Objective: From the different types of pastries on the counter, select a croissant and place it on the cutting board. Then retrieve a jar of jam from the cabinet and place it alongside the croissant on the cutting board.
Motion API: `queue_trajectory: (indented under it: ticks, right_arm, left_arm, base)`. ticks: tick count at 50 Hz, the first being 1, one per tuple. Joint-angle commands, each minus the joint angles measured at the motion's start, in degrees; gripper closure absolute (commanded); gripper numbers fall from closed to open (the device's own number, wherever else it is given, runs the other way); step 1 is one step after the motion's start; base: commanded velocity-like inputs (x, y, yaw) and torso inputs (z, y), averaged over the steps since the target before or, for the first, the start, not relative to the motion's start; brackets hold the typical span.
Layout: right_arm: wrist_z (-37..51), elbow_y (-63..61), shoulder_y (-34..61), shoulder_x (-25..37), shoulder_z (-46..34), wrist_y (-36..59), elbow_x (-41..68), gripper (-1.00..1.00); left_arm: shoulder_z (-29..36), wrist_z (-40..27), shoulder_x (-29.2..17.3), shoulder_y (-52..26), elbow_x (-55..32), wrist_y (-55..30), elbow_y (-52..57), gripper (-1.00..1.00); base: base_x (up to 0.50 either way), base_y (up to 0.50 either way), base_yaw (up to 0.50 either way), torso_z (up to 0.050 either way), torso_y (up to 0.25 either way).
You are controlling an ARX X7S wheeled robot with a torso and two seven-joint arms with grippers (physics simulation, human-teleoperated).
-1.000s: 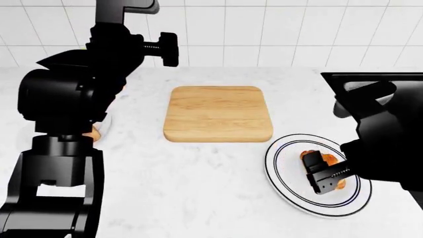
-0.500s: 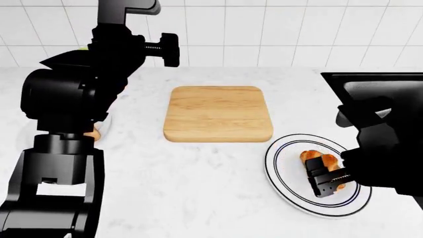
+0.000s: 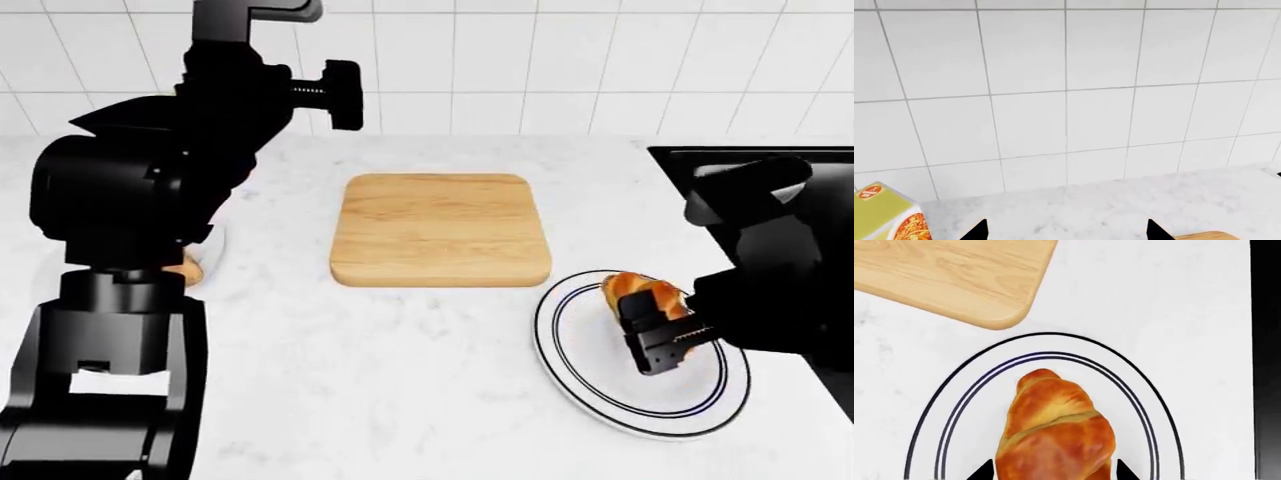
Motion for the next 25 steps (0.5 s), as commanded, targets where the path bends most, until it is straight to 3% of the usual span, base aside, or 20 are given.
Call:
queue_trajectory:
  ticks: [1, 5, 8, 12, 25]
  right_arm:
    - [3.80, 1.65, 12.24, -4.79, -2.71, 0.56, 4.02, 1.00]
    - [-6.06, 6.55, 14.99, -12.94, -1.02, 2.55, -8.80, 1.00]
    - [-21.17, 9.40, 16.99, -18.23, -2.97, -0.33, -25.22, 1.00]
    - [-37.61, 15.77, 20.05, -24.44, -9.16, -7.39, -38.74, 1.00]
    - [-69.83, 47.09, 27.32, -44.93, -26.25, -23.49, -59.86, 1.00]
  left_arm:
    - [-2.70, -0.68, -0.66, 0.40, -2.71, -4.01, 5.91, -1.00]
    - [-3.72, -0.70, -0.89, 0.82, -3.96, -5.64, 8.41, -1.00]
    - [-3.54, -0.15, -1.50, 1.13, -4.26, -5.78, 8.52, -1.00]
    - [-3.35, 0.19, -1.90, 1.01, -4.38, -5.72, 7.82, -1.00]
    - [-2.89, 0.96, -2.72, 1.85, -4.87, -4.72, 7.70, -1.00]
  base:
    - [0.00, 0.00, 0.00, 0.000, 0.000]
    - [0.00, 0.00, 0.00, 0.000, 0.000]
    - [0.00, 0.00, 0.00, 0.000, 0.000]
    - [0.00, 0.00, 0.00, 0.000, 0.000]
    - [0.00, 0.00, 0.00, 0.000, 0.000]
